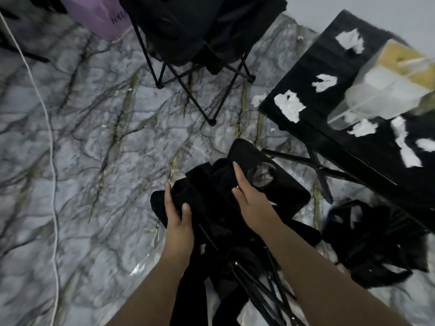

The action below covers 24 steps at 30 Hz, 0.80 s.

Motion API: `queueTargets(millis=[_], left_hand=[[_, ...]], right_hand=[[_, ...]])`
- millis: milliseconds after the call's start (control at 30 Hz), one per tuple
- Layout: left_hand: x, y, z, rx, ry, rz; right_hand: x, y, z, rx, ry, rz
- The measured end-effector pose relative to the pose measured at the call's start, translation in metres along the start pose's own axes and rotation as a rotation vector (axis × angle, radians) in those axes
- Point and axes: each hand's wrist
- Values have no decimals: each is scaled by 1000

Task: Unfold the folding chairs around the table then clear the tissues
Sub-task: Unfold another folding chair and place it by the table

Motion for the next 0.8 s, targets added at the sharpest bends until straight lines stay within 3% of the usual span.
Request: queueTargets(millis=[267,467,600,800], left_hand=[[-153,-74,29,155,117,-242],[-218,-108,69,179,341,-313],[-253,-118,89,218,507,-337],[-291,-132,112,386,582,-377]], right_hand=[[-154,103,55,12,-291,58],[-254,164,73,-2,-475,-5],[-332,170,83,98,-565,-53],[-441,167,75,258,-762,-67]])
Point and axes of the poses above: each hand's wrist, its own x-axis towards the middle knuckle, its own z-axis out of the back of the hand, y = z × x, and after that the axes turned 9 degrees about z, right-handed
